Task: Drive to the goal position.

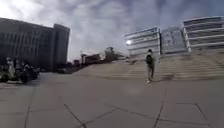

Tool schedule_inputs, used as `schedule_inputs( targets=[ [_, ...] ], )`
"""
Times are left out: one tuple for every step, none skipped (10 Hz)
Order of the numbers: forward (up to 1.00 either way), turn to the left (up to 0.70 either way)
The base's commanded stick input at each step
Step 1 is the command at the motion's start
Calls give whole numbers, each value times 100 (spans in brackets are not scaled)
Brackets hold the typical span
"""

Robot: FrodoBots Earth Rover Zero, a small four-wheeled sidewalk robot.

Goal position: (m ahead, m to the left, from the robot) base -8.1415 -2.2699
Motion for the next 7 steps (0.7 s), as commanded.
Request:
schedule_inputs(
  targets=[
    [70,0],
    [70,0],
    [70,0],
    [70,0],
    [70,0],
    [70,0],
    [70,0]
  ],
)
